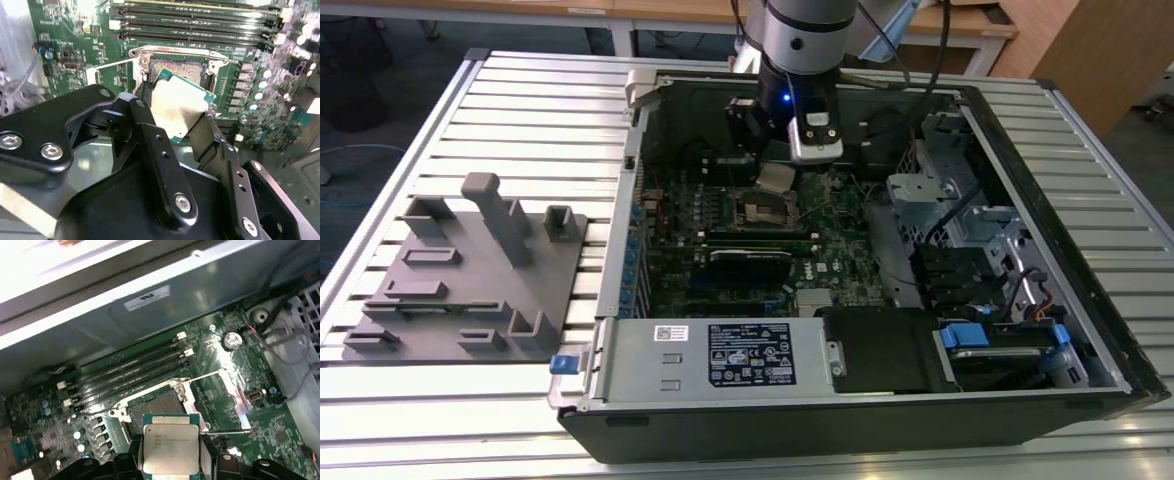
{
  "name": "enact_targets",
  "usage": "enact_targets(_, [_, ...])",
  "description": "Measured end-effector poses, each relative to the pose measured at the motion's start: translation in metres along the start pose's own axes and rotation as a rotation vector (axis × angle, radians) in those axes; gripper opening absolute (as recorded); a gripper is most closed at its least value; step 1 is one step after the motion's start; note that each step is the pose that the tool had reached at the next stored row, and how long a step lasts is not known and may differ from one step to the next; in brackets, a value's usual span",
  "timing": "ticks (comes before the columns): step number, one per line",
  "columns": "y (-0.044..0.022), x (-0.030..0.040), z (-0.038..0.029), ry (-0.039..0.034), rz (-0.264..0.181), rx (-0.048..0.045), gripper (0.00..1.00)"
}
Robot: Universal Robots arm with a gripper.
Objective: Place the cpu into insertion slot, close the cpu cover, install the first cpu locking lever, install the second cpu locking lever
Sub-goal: 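Place the cpu into insertion slot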
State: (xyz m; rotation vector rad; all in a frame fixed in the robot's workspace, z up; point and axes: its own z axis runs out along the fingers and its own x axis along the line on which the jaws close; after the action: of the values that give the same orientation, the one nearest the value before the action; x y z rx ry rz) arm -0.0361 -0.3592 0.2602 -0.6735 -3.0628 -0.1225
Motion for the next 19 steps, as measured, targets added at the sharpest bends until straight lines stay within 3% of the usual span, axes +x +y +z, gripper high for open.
enact_targets(1, [0.0,0.0,0.0001,-0.0034,0.045,-0.0009,0.54])
enact_targets(9, [0.0,0.0,0.0002,-0.0048,0.063,-0.0013,0.54])
enact_targets(19, [-0.0001,-0.0001,0.0012,-0.0184,0.242,-0.0049,0.54])
